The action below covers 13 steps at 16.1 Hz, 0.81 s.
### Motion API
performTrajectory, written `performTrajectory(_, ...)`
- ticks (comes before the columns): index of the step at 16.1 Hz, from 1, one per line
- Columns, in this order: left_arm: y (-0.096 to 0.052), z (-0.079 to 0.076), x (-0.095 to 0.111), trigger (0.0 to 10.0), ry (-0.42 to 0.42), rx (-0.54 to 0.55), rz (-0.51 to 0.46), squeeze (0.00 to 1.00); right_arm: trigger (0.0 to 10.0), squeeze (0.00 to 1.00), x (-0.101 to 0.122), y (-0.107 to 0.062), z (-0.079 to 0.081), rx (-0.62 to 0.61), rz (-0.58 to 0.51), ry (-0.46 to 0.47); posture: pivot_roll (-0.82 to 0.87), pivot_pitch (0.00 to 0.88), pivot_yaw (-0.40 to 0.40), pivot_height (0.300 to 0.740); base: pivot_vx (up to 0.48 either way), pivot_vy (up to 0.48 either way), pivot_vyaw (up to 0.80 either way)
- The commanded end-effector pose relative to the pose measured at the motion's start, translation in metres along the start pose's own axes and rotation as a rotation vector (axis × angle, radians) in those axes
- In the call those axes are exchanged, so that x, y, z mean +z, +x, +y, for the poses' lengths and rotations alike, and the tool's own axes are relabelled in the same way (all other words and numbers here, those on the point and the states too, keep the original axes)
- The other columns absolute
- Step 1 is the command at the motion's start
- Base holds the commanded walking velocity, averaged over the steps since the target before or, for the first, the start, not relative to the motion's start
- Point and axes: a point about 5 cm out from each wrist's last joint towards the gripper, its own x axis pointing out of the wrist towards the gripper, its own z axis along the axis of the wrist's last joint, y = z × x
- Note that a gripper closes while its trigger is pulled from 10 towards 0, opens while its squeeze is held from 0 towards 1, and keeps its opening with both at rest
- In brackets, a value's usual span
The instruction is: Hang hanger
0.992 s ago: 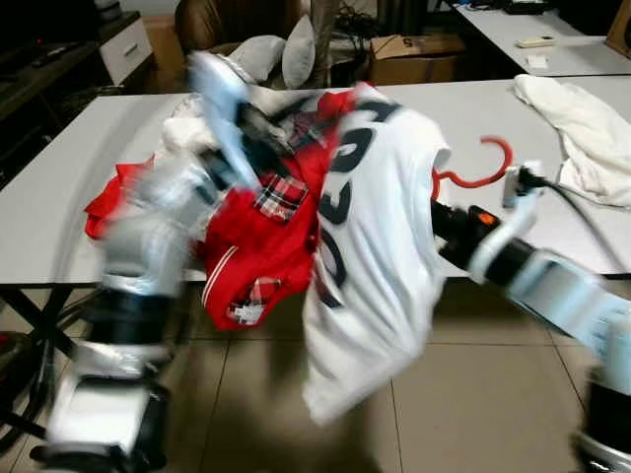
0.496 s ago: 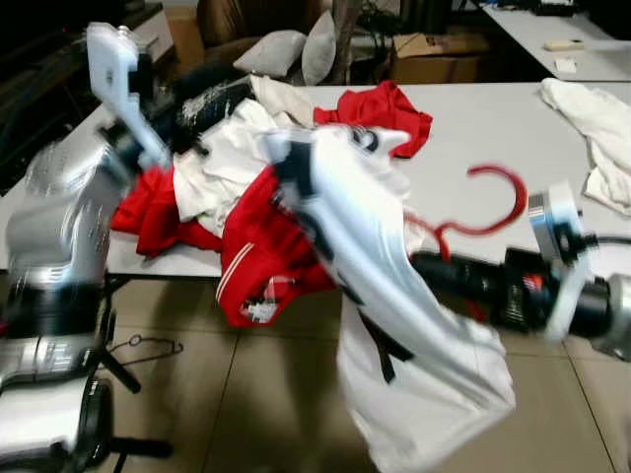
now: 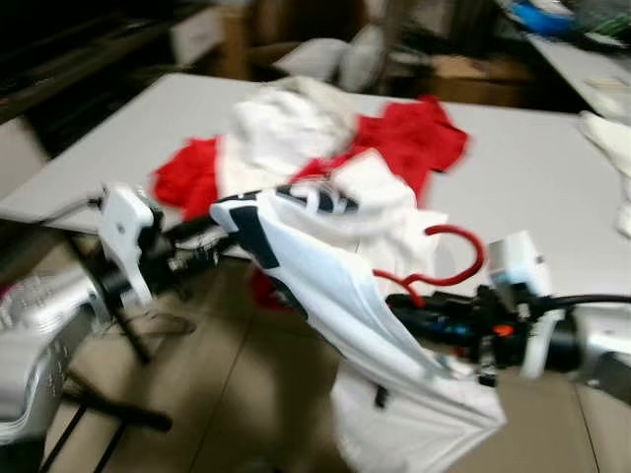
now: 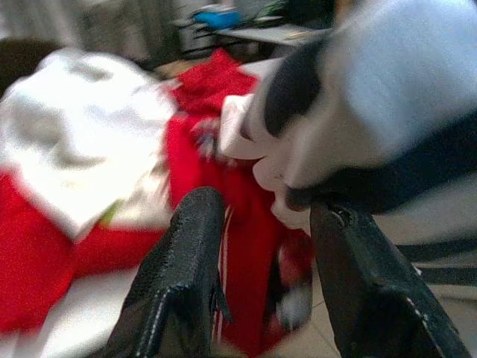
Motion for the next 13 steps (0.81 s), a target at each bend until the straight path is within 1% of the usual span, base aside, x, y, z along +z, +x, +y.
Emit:
performTrajectory(1,-0.004,-0.01,-0.001,10.0,-0.009,0.018,0.02,0.0,10.0,0.0,-0.001,0.002,0.003,-0.002,-0.023,-0.008,0.01,0.0,0.006,0.74,0.0,0.0,0.8)
performTrajectory(2,-0.008,-0.015,-0.006,10.0,-0.026,0.022,0.05,0.0,10.0,0.0,-0.004,0.003,0.008,0.013,-0.029,0.007,0.02,0.0,0.012,0.74,0.0,0.0,0.8)
performTrajectory(4,-0.012,-0.02,-0.012,10.0,-0.042,0.032,0.085,0.0,10.0,0.0,-0.008,0.003,0.015,0.028,-0.022,0.014,0.03,0.007,0.016,0.74,0.0,0.0,0.8)
performTrajectory(5,-0.017,-0.023,-0.02,10.0,-0.063,0.062,0.125,0.0,10.0,0.0,-0.014,0.003,0.021,0.041,-0.017,0.029,0.04,0.022,0.016,0.74,0.0,0.0,0.8)
performTrajectory(6,-0.021,-0.029,-0.028,10.0,-0.091,0.075,0.183,0.0,10.0,0.0,-0.018,0.005,0.022,0.038,-0.014,0.05,0.06,0.038,0.009,0.74,0.0,0.0,0.8)
performTrajectory(7,-0.025,-0.038,-0.034,10.0,-0.117,0.074,0.225,0.0,10.0,0.0,-0.023,0.005,0.019,0.006,-0.007,0.054,0.07,0.044,0.001,0.74,0.0,0.0,0.8)
performTrajectory(8,-0.027,-0.042,-0.037,10.0,-0.129,0.081,0.242,0.0,10.0,0.0,-0.025,0.006,0.016,-0.021,-0.001,0.068,0.09,0.048,-0.012,0.74,0.0,0.0,0.8)
performTrajectory(9,-0.027,-0.044,-0.038,10.0,-0.139,0.1,0.244,0.0,10.0,0.0,-0.027,0.006,0.014,-0.035,-0.002,0.08,0.09,0.051,-0.018,0.74,0.0,0.0,0.8)
performTrajectory(10,-0.027,-0.047,-0.041,10.0,-0.151,0.132,0.252,0.0,10.0,0.0,-0.03,0.008,0.008,-0.077,-0.003,0.083,0.1,0.05,-0.027,0.74,0.0,0.0,0.8)
performTrajectory(12,-0.022,-0.05,-0.045,10.0,-0.164,0.144,0.242,0.0,10.0,0.0,-0.038,0.011,0.0,-0.135,0.008,0.107,0.1,0.047,-0.027,0.74,0.0,0.0,0.8)
performTrajectory(13,-0.013,-0.054,-0.048,10.0,-0.149,0.156,0.218,0.0,10.0,0.0,-0.047,0.015,0.001,-0.174,0.006,0.137,0.09,0.042,-0.012,0.74,0.0,0.0,0.8)
